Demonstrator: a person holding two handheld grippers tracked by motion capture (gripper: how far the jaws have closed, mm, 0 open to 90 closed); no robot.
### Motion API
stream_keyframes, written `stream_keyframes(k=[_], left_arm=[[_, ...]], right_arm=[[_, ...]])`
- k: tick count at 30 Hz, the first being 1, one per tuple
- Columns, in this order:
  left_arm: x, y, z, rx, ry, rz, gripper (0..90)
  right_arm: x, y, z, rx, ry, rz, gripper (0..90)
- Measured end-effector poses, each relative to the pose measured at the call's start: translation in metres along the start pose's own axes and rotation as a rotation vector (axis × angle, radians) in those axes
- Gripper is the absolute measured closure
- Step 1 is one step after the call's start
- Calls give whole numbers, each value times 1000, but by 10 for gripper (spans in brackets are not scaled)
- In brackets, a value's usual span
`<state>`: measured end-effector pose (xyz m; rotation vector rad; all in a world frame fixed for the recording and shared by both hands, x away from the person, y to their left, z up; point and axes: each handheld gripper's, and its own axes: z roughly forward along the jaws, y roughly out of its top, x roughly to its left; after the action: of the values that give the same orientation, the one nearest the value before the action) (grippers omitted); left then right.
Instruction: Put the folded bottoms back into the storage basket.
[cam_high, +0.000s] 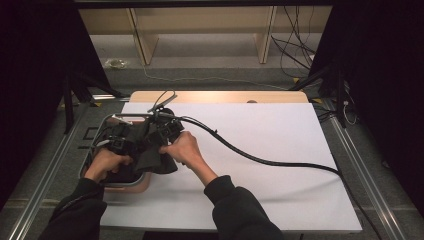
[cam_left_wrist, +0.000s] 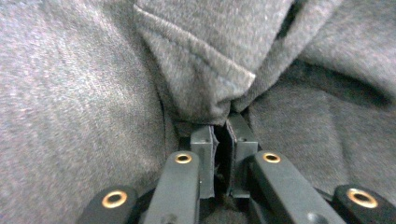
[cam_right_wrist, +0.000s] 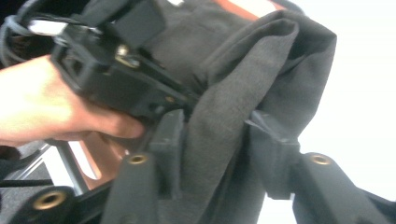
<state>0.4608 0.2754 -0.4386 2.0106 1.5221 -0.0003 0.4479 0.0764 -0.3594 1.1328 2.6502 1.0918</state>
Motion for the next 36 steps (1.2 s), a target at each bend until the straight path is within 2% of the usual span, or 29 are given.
stream_keyframes(k=[4,9,12,16,18,21,26,29,31,33,34,36], left_arm=[[-4,1,-9,-12,6,12,795],[-7,2,-22,-22,9,21,729],[-14,5,-36,-61,6,31,683],[-30,8,-51,-103,-23,54,633],[-37,9,-49,-91,-22,64,569],[-45,9,-34,-52,-17,68,455],[-49,8,-13,-12,18,57,382],[-49,7,-7,-10,31,60,406],[-50,6,-5,-13,68,80,489],[-48,6,-7,-21,84,76,598],[-47,6,-8,-26,73,69,657],[-46,5,-11,-34,65,73,687]], right_arm=[[-5,-1,-9,-17,-24,-14,440],[-9,-3,-26,-41,-63,-41,408],[-16,-8,-37,-66,-44,-20,404],[-32,-18,-47,-79,-62,4,398],[-39,-25,-51,-77,-70,6,396],[-49,-35,-56,-66,-91,16,395],[-64,-51,-63,-73,-87,47,397],[-70,-58,-66,-72,-86,60,397],[-74,-64,-67,-71,-84,70,397],[-78,-69,-68,-71,-86,79,399],[-80,-71,-69,-72,-86,84,399],[-84,-75,-69,-72,-86,94,401]])
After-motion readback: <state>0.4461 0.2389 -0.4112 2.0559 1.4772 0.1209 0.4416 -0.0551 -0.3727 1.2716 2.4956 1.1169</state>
